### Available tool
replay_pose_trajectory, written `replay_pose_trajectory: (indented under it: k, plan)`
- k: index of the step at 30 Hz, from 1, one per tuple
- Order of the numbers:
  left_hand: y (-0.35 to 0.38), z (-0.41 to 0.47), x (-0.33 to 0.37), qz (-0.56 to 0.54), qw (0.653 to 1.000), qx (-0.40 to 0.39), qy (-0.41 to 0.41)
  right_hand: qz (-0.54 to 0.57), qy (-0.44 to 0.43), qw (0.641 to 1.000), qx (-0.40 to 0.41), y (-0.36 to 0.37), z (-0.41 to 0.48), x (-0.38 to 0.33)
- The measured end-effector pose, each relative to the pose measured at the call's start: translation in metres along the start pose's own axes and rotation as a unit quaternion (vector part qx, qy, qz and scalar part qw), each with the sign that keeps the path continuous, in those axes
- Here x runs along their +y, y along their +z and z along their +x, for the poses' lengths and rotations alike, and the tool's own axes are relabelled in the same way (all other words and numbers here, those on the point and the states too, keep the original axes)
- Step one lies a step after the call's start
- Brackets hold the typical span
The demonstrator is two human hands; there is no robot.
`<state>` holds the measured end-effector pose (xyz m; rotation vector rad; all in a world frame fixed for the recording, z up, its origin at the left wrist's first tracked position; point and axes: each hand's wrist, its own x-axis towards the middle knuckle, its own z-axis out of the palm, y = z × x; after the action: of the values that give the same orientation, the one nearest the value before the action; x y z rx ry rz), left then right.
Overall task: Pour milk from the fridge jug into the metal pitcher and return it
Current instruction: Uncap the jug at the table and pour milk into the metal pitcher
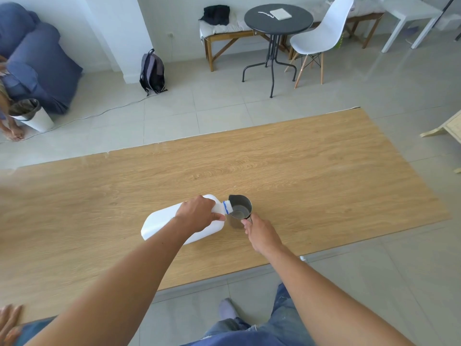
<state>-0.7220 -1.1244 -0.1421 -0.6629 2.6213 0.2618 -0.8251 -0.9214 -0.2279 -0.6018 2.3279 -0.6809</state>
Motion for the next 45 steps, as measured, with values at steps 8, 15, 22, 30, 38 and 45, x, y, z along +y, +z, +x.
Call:
replay_pose_trajectory:
  k: [8, 15, 22, 30, 38, 45]
  plan:
    - [-0.002, 0.001, 0.002, 0.010, 1.000, -0.003, 0.001, 0.007, 0.000, 1.000, 0.000, -0.003, -0.001, -0.001]
    - [-0.008, 0.002, 0.005, 0.025, 1.000, -0.014, 0.002, 0.011, -0.002, 1.000, 0.006, -0.003, -0.002, -0.002]
    - [-0.008, 0.004, 0.006, 0.036, 0.999, -0.019, -0.003, 0.025, -0.004, 1.000, 0.013, -0.001, -0.003, -0.001]
    - [-0.011, 0.006, 0.009, 0.047, 0.999, -0.025, -0.006, 0.028, 0.001, 0.999, 0.016, -0.001, -0.003, -0.002]
    - [-0.016, 0.006, 0.016, 0.064, 0.997, -0.032, -0.009, -0.001, 0.003, 1.000, 0.023, 0.002, 0.000, 0.000]
    - [-0.019, 0.006, 0.021, 0.073, 0.997, -0.030, -0.014, -0.003, -0.002, 1.000, 0.023, 0.003, 0.001, 0.002]
